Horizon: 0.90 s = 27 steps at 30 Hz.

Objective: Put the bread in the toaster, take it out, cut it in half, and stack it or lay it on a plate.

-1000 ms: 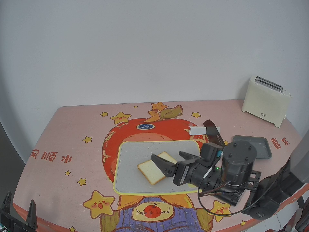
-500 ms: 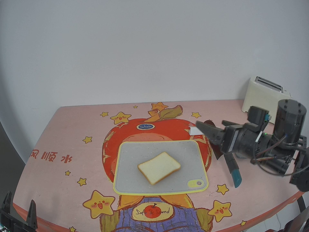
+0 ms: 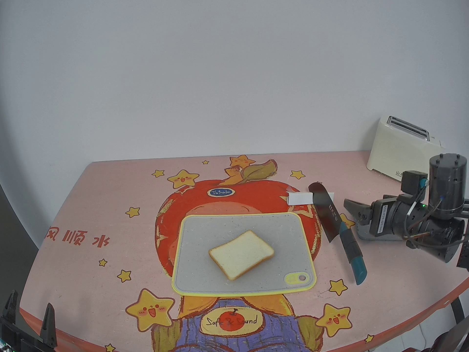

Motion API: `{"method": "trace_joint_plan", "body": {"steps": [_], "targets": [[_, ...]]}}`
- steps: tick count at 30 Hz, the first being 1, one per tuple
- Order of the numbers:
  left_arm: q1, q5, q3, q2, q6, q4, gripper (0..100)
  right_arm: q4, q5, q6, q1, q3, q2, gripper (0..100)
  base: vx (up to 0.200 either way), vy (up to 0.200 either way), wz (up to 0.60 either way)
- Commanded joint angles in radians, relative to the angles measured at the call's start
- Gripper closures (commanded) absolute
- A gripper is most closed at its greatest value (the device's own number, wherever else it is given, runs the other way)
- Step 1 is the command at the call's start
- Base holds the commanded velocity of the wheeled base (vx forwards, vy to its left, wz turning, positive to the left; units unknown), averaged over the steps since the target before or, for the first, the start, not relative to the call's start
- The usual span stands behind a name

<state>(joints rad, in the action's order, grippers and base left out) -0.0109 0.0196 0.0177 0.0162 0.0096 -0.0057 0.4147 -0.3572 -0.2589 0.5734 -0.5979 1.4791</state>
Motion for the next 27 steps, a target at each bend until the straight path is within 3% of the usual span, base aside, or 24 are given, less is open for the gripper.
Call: {"method": "trace_joint_plan", "body": {"steps": [1, 5, 13, 27], "targets": [[0.000, 0.000, -0.018, -0.016, 0.000, 0.000, 0, 0.007, -0.008, -0.005, 0.016, 0.020, 0.086, 0, 0.000, 0.000, 0.00], [0.000, 0.000, -0.018, -0.016, 0.001, 0.000, 0, 0.012, 0.003, -0.016, 0.029, 0.030, 0.132, 0, 0.000, 0.000, 0.00], [0.000, 0.000, -0.018, -0.016, 0.000, 0.000, 0, 0.010, 0.003, -0.109, 0.068, 0.032, 0.139, 0, 0.000, 0.000, 0.00], [0.000, 0.000, -0.018, -0.016, 0.000, 0.000, 0, 0.012, -0.006, -0.138, 0.080, 0.036, 0.194, 0, 0.000, 0.000, 0.00]]}}
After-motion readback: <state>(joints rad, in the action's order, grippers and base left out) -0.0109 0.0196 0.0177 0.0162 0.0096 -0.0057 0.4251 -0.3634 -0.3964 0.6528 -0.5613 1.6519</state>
